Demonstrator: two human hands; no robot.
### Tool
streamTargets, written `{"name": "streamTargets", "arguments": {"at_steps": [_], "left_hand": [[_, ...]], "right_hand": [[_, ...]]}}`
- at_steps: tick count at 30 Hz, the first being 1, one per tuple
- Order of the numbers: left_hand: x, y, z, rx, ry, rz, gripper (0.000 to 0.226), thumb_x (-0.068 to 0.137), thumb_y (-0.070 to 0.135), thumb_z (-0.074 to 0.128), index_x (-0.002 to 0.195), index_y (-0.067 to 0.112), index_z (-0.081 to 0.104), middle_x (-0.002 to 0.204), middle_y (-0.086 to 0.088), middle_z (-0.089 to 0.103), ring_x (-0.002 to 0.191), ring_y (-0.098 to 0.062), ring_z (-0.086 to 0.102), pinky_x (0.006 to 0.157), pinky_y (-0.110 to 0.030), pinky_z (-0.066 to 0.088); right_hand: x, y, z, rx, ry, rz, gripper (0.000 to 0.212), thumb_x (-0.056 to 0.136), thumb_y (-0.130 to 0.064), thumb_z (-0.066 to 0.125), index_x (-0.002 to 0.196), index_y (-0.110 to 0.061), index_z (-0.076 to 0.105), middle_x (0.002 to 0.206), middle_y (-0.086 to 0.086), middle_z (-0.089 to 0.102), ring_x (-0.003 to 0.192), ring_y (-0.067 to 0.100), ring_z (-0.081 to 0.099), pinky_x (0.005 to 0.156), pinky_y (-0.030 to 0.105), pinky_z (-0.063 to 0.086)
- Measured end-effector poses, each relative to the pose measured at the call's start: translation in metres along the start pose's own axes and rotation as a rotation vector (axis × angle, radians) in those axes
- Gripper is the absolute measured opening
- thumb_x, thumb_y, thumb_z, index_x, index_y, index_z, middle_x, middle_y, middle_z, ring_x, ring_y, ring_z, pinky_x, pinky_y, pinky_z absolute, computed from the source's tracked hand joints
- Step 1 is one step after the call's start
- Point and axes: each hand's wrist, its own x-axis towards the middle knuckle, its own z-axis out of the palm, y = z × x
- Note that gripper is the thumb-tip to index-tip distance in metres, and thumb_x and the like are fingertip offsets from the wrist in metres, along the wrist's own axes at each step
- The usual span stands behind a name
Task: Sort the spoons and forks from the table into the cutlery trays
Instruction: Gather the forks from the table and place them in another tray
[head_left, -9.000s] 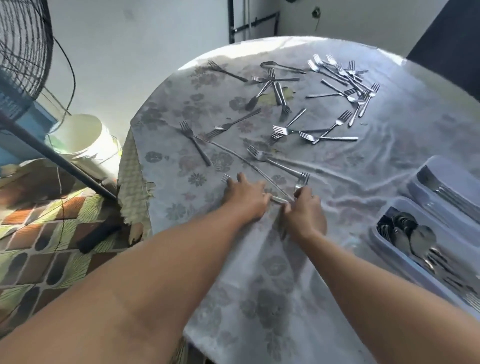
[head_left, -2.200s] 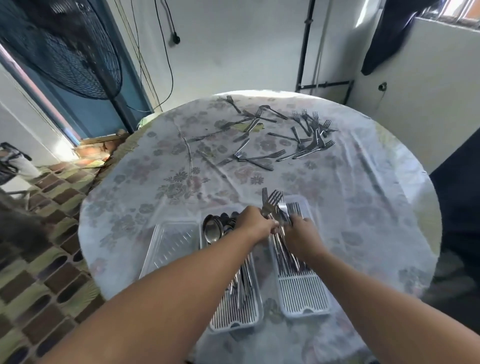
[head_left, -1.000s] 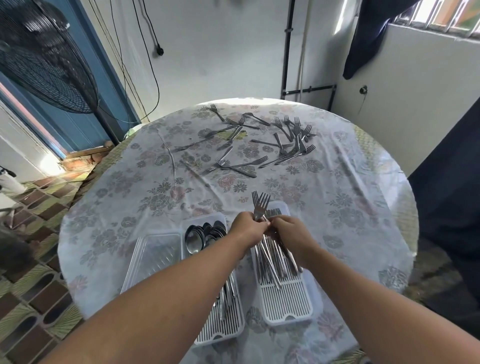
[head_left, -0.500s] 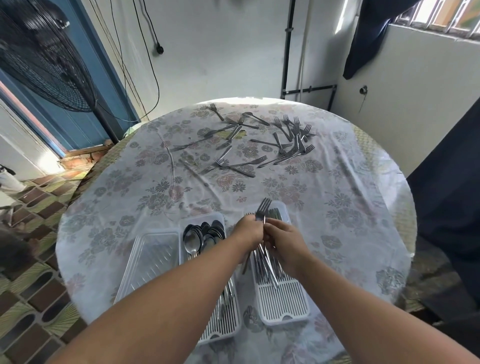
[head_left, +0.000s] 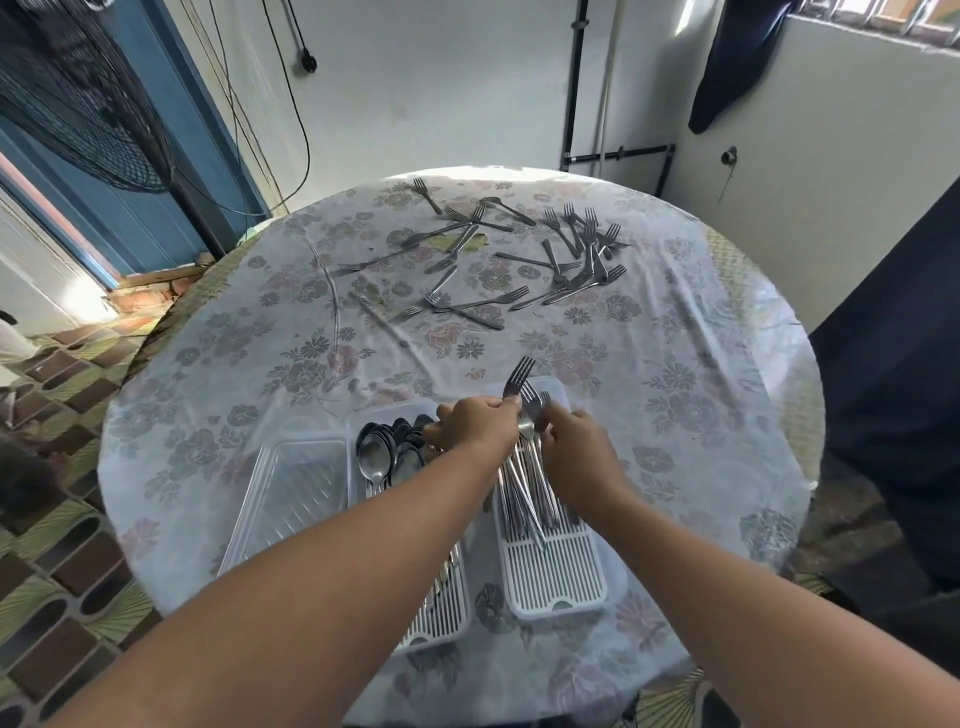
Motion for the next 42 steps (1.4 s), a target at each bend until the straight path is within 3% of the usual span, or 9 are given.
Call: {"name": "streamTargets", "arguments": {"at_steps": [5,8,13,17,23,26,34,37,42], "left_hand": [[-0.013,0.010,0.006,0.040,-0.028,-0.021,0.033,0.081,0.064,0.062,0.090,0.038,0.081,0.141,0.002,0.046,0.128,-0.037,0.032,0.112,-0.054,0.033],[-0.019,0.013,0.009,0.121,-0.045,-0.018,0.031,0.090,0.061,0.061,0.097,0.037,0.078,0.165,0.004,0.024,0.146,-0.040,0.014,0.122,-0.056,0.010],[-0.011,-0.004,0.016,0.481,-0.062,0.089,0.037,0.096,0.059,0.055,0.115,0.035,0.076,0.171,0.003,-0.012,0.152,-0.040,-0.004,0.122,-0.058,-0.005],[-0.009,-0.017,0.011,0.629,-0.004,0.267,0.035,0.094,0.057,0.061,0.109,0.031,0.078,0.171,-0.007,-0.011,0.150,-0.043,0.000,0.123,-0.059,-0.002],[-0.003,-0.028,-0.009,0.739,0.132,0.583,0.033,0.088,0.044,0.074,0.114,0.027,0.063,0.161,-0.014,0.013,0.145,-0.043,0.010,0.123,-0.060,0.003],[-0.002,-0.029,-0.014,0.856,0.087,0.718,0.025,0.091,0.050,0.067,0.108,0.033,0.073,0.164,-0.008,0.009,0.144,-0.041,0.006,0.121,-0.059,-0.005],[0.001,-0.015,-0.016,1.115,-0.177,0.523,0.052,0.097,0.059,0.054,0.147,0.051,0.043,0.162,-0.017,-0.034,0.149,-0.050,-0.022,0.107,-0.066,-0.029],[0.002,-0.011,-0.019,1.105,-0.183,0.522,0.052,0.096,0.047,0.054,0.147,0.053,0.043,0.163,-0.016,-0.033,0.150,-0.049,-0.022,0.109,-0.066,-0.029],[0.006,-0.018,-0.023,1.033,-0.140,0.575,0.050,0.095,0.059,0.052,0.143,0.052,0.049,0.168,-0.014,-0.021,0.151,-0.046,-0.014,0.112,-0.065,-0.026]], "right_hand": [[0.001,0.003,0.003,-0.304,-0.110,-0.135,0.029,0.095,-0.002,0.056,0.119,-0.016,0.064,0.097,0.006,0.055,0.069,0.021,0.053,0.054,0.026,0.039],[0.003,-0.003,0.002,-0.453,-0.142,-0.208,0.037,0.095,-0.007,0.055,0.131,-0.012,0.062,0.111,0.010,0.058,0.095,0.028,0.058,0.073,0.032,0.047],[-0.004,0.002,0.000,-0.705,-0.087,-0.210,0.032,0.094,-0.040,0.053,0.118,-0.025,0.067,0.124,0.002,0.053,0.118,0.026,0.039,0.093,0.043,0.029],[-0.004,0.013,-0.001,-0.643,-0.110,-0.185,0.049,0.100,-0.056,0.035,0.133,-0.029,0.058,0.136,0.006,0.048,0.126,0.028,0.035,0.101,0.045,0.025],[-0.002,0.017,0.004,-0.720,-0.178,-0.218,0.058,0.094,-0.064,0.050,0.145,-0.037,0.047,0.149,0.010,0.031,0.137,0.035,0.021,0.116,0.054,0.012],[0.001,0.017,0.005,-0.724,-0.143,-0.228,0.057,0.094,-0.063,0.050,0.145,-0.038,0.048,0.149,0.011,0.032,0.138,0.035,0.020,0.119,0.057,0.005],[0.006,0.020,0.013,-0.692,-0.109,-0.268,0.053,0.093,-0.065,0.047,0.140,-0.041,0.052,0.149,0.012,0.036,0.140,0.039,0.023,0.119,0.061,-0.009],[0.008,0.021,0.011,-0.747,-0.152,-0.280,0.055,0.097,-0.064,0.037,0.148,-0.044,0.041,0.161,0.013,0.021,0.149,0.039,0.010,0.114,0.063,-0.023],[0.020,0.017,0.012,-0.778,-0.180,-0.285,0.065,0.095,-0.072,0.027,0.154,-0.046,0.033,0.167,0.015,0.010,0.153,0.042,0.002,0.114,0.067,-0.021]]}}
